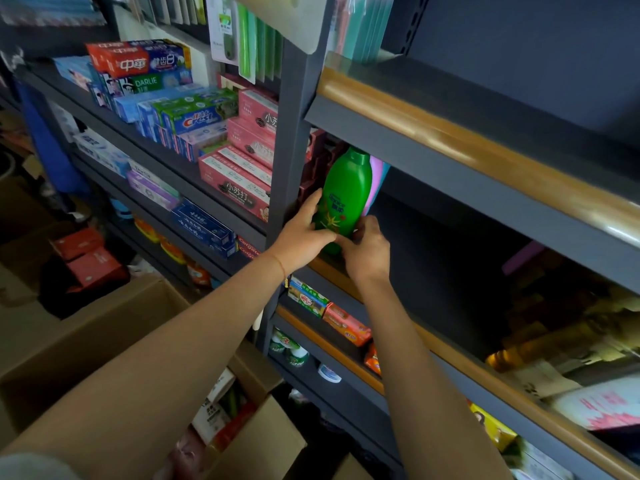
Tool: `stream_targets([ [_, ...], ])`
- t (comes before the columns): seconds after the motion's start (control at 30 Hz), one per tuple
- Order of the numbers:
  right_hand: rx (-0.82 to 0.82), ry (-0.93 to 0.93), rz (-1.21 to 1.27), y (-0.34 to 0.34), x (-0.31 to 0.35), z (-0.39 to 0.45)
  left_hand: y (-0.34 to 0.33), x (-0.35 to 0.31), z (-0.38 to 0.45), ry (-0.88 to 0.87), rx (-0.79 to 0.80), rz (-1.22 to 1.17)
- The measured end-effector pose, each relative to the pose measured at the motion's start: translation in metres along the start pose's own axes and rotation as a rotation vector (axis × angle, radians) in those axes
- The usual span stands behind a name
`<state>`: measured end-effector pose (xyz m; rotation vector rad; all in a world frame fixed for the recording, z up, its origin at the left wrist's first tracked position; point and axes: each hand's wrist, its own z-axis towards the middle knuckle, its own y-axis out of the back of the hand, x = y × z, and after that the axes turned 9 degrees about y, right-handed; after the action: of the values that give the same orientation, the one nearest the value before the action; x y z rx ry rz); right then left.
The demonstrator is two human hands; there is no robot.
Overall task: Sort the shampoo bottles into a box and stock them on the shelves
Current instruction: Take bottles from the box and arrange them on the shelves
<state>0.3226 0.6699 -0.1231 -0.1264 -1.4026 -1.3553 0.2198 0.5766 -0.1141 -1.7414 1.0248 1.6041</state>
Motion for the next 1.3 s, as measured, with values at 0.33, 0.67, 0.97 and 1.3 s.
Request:
stream_targets([
  [0.33, -0.368, 0.145, 0.036, -0.004, 0.011, -0.042, 0.019, 0.02, -0.055, -0.057, -0.098, 0.046],
  [0.67, 0.676, -0.187, 0.164, -0.184, -0.016, -0.169, 0.132, 0.254, -0.198, 0.546, -0.469, 0.128],
  [0.97, 1.421, -0.363, -0.368, -0.318, -0.085, -0.267, 0.179, 0.348, -0.275, 0.473, -0.414, 0.969],
  [1.3, 1.444, -0.257, -0.851, -0.351, -0.123, -0.292, 0.196, 0.367, -0.28, 0.375, -0.601, 0.961],
])
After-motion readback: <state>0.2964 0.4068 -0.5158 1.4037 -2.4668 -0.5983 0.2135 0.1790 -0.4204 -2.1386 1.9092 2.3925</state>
